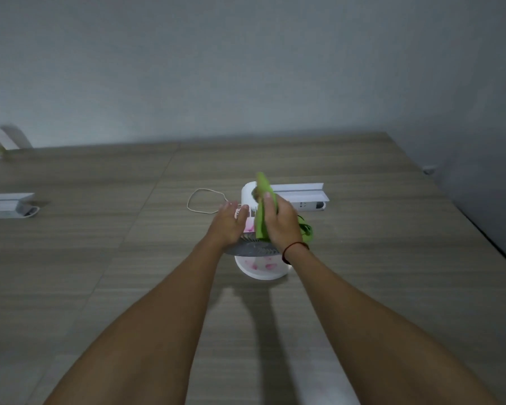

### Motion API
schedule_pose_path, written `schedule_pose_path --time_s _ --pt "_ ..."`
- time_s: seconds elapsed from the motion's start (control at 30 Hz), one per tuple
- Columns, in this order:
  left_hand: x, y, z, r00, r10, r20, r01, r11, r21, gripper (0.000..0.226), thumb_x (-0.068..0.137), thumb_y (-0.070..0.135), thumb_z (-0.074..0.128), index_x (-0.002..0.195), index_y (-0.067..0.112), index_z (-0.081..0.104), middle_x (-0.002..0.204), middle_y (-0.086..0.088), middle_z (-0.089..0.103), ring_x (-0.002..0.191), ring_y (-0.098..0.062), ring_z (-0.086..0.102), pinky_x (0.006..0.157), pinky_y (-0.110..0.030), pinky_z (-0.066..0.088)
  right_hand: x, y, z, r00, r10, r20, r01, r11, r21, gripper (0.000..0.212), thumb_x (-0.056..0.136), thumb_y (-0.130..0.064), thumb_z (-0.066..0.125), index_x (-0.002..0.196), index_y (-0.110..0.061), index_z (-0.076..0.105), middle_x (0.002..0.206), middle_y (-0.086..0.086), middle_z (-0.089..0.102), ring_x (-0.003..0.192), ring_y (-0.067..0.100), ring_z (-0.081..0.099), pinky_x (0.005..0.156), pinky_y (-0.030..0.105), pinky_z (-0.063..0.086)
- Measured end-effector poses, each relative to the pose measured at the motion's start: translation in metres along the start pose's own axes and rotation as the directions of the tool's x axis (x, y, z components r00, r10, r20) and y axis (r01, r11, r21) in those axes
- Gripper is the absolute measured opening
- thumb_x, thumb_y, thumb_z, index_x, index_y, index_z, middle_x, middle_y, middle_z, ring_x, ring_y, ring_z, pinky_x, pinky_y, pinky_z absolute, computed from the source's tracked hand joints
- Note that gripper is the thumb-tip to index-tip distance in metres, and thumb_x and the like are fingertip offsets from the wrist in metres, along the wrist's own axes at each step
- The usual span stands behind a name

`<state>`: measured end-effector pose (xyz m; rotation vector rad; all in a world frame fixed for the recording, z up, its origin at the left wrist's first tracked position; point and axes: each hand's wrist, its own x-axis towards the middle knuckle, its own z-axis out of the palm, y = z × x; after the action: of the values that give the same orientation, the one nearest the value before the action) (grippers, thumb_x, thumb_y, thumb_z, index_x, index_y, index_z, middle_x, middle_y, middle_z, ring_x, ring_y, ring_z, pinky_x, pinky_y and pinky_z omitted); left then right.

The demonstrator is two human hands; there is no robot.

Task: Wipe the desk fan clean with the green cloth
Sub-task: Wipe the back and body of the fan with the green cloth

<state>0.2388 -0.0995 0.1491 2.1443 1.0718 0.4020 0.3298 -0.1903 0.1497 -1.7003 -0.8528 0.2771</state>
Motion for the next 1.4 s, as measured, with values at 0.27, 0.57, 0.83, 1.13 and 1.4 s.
schedule_pose_path --time_s 0.27,0.57,0.83,1.13,1.4 --pt "-0.028 0.019 -0.003 0.960 0.088 -0.265 -0.095 0.995 -0.016 0.031 0.090 0.015 0.050 0.108 0.001 0.070 0.140 -0.017 0.053 0.134 -0.025 0.046 0.108 -0.033 0.037 -0.003 0.010 -0.021 0.982 0.179 0.059 -0.179 0.984 -0.011 0.060 0.095 -0.035 0.038 0.151 -0.023 0.021 0.158 0.004 0.028 0.146 0.024 0.024 0.119 0.047 0.023" --pt "-0.043 0.040 0.016 0.891 0.220 -0.397 -0.154 0.969 0.193 0.029 0.088 0.030 0.061 0.102 0.005 0.068 0.127 -0.012 0.059 0.121 -0.029 0.053 0.100 -0.038 0.039 -0.012 0.017 -0.041 0.975 0.208 -0.073 -0.213 0.974 -0.082 0.029 0.086 -0.026 0.063 0.105 -0.004 0.066 0.105 0.011 0.068 0.099 0.026 0.062 0.087 0.037 0.051" --pt "-0.046 0.053 0.004 0.854 0.075 -0.515 -0.141 0.986 -0.091 0.026 0.099 0.022 0.043 0.115 0.007 0.056 0.113 -0.014 0.057 0.103 -0.027 0.054 0.075 -0.024 0.031 -0.003 0.002 -0.033 0.978 0.205 -0.043 -0.207 0.978 -0.024 0.030 0.099 -0.026 0.040 0.072 -0.014 0.046 0.072 0.004 0.051 0.075 0.023 0.049 0.068 0.035 0.039" --pt "-0.036 0.026 -0.012 0.910 -0.069 -0.409 0.033 0.995 -0.094 0.023 0.097 0.017 0.043 0.114 0.005 0.052 0.113 -0.022 0.061 0.105 -0.038 0.057 0.084 -0.041 0.043 0.006 0.003 -0.028 0.982 0.180 -0.064 -0.185 0.978 -0.094 0.031 0.097 -0.031 0.042 0.094 -0.005 0.060 0.091 0.012 0.064 0.087 0.030 0.059 0.077 0.038 0.047" --pt "-0.037 0.020 0.020 0.907 0.284 -0.311 -0.216 0.948 0.235 0.048 0.094 0.024 0.044 0.139 0.006 0.044 0.142 -0.018 0.049 0.133 -0.034 0.044 0.110 -0.043 0.033 0.011 0.027 -0.038 0.969 0.243 0.045 -0.235 0.961 -0.143 0.032 0.095 -0.011 0.042 0.114 -0.003 0.067 0.117 0.014 0.067 0.109 0.030 0.060 0.095 0.034 0.046"
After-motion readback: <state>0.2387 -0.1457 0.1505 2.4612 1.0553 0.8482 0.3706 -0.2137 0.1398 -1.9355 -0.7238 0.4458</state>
